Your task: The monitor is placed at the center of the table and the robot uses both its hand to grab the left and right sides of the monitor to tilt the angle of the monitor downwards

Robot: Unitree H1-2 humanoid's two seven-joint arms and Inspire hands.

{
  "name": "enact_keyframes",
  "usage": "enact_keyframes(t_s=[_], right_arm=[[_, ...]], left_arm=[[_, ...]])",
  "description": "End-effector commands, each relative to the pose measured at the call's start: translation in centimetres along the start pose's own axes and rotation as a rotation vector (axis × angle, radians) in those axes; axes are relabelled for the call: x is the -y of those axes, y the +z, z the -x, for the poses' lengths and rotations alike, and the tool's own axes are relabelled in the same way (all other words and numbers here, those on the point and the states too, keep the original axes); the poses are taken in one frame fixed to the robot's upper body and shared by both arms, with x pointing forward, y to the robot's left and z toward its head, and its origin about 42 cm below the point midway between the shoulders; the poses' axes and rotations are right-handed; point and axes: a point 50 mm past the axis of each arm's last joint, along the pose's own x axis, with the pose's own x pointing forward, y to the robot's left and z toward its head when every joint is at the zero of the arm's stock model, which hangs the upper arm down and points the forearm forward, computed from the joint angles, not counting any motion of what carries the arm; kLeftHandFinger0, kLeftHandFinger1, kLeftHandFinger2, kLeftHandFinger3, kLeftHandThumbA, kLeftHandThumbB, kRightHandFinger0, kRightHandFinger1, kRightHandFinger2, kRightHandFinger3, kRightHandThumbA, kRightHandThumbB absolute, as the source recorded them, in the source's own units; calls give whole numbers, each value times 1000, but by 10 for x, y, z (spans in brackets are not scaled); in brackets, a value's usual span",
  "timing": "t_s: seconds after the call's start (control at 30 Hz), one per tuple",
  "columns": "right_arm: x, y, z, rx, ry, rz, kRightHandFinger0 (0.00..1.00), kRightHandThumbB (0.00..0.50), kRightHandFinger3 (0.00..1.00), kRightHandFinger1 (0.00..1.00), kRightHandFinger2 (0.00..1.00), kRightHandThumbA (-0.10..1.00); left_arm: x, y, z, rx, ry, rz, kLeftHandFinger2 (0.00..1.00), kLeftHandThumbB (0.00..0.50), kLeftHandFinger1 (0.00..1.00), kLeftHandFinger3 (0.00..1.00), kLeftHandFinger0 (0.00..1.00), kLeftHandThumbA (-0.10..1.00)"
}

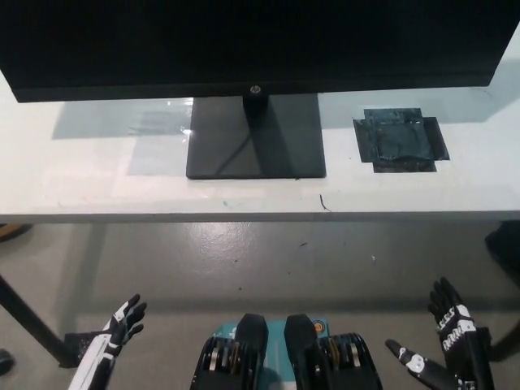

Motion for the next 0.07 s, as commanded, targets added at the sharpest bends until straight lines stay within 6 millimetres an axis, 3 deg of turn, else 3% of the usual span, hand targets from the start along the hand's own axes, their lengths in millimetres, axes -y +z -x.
enact_keyframes(t_s=[0.0, 0.03], right_arm=[[0, 4, -6, 57, -7, 19, 1000, 199, 1000, 1000, 1000, 1000], [0, 3, -7, 55, -8, 18, 1000, 186, 1000, 1000, 1000, 1000]], left_arm=[[-7, 8, -6, 56, 10, -39, 1000, 296, 1000, 1000, 1000, 1000], [-8, 8, -6, 55, 8, -40, 1000, 296, 1000, 1000, 1000, 1000]])
